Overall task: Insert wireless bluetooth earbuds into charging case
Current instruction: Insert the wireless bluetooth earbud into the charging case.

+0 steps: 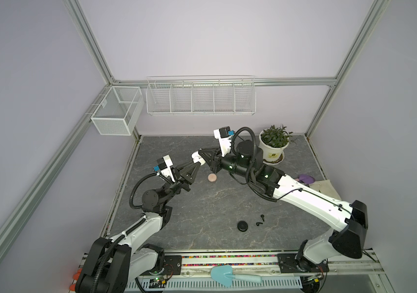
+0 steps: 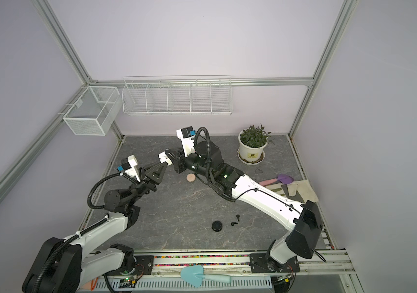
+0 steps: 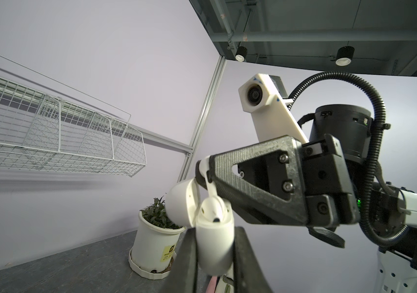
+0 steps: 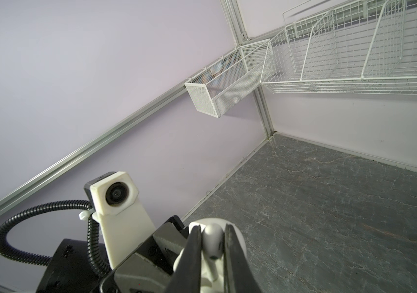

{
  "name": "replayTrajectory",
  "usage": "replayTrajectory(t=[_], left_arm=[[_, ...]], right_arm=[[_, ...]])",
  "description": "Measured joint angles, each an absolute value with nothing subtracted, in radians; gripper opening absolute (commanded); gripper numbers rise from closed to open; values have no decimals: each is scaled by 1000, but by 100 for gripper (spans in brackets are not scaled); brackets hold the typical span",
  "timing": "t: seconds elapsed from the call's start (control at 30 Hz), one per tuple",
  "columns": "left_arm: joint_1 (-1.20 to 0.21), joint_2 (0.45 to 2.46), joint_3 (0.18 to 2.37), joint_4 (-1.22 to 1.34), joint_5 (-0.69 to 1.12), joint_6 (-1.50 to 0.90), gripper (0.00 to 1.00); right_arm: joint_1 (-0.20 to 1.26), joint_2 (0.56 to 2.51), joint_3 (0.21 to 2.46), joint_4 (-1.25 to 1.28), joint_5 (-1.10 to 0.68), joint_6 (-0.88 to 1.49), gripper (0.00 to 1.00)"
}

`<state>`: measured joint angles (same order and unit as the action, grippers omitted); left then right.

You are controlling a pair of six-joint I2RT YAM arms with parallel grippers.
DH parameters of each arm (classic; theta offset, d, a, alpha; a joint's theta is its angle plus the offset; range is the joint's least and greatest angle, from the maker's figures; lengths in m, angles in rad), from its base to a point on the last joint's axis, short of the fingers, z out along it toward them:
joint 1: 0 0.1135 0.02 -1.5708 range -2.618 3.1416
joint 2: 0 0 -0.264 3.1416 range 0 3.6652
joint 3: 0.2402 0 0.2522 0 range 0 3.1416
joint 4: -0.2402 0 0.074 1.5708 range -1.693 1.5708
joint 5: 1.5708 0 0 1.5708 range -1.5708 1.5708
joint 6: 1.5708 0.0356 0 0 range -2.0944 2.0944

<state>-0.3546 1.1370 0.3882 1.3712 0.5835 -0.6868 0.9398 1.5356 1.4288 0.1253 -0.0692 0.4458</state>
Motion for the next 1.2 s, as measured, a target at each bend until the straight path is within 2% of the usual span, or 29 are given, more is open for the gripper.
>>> replayTrajectory(t=[1.2], left_arm=[[-355,1135,378,1362,584,-677,0]], right_arm=[[973,1535,1401,166,10,441,11]])
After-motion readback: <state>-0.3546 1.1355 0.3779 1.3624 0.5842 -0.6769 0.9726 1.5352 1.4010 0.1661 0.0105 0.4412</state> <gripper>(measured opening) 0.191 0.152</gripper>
